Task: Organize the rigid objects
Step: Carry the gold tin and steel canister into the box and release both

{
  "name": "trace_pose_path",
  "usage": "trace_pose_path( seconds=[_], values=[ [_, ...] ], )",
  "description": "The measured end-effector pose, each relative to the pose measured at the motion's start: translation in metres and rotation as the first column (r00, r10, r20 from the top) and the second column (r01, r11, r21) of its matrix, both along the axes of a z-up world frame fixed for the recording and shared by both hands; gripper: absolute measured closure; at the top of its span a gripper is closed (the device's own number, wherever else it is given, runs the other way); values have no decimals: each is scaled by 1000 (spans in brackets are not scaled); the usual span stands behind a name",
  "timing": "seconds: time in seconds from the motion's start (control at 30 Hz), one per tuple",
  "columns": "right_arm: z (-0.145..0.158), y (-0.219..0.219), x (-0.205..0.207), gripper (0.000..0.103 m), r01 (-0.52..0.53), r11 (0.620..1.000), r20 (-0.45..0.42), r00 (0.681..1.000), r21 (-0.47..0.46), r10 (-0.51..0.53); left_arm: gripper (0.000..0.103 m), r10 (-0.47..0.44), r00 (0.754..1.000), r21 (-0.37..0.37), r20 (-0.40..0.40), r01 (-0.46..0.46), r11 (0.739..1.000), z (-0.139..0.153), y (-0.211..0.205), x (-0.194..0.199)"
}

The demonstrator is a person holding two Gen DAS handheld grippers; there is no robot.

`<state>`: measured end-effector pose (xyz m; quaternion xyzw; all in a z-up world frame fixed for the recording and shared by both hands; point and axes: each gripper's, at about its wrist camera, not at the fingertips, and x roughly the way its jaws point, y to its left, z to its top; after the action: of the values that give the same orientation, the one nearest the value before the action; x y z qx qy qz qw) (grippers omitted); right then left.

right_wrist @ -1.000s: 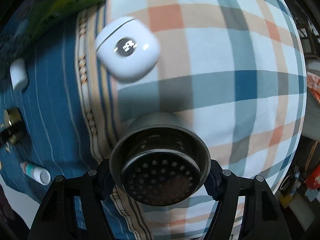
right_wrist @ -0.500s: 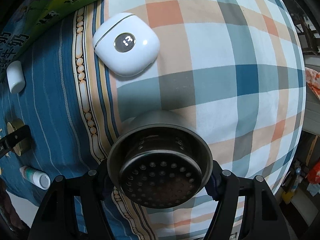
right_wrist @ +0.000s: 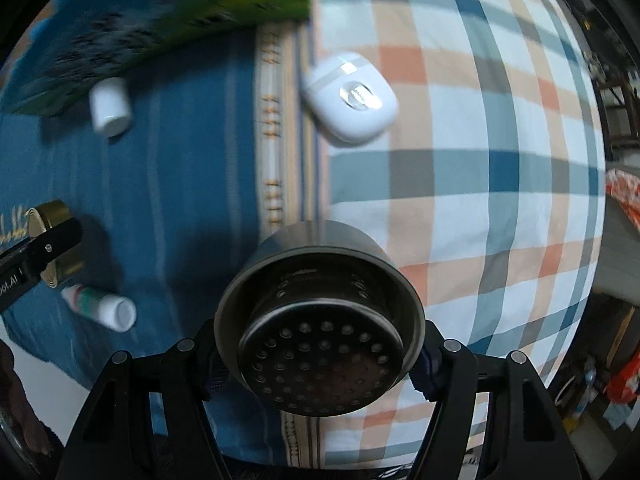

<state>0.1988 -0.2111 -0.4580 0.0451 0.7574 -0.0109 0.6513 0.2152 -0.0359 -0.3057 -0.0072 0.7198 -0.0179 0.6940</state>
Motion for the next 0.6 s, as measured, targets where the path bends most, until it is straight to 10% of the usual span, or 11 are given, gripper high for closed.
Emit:
trace_pose_path(
  seconds=[0.6],
  values=[
    [140, 43, 9, 31, -121, 989, 243, 965, 88, 97, 40, -21, 978, -105, 206, 43, 994, 114, -12, -22]
  ],
)
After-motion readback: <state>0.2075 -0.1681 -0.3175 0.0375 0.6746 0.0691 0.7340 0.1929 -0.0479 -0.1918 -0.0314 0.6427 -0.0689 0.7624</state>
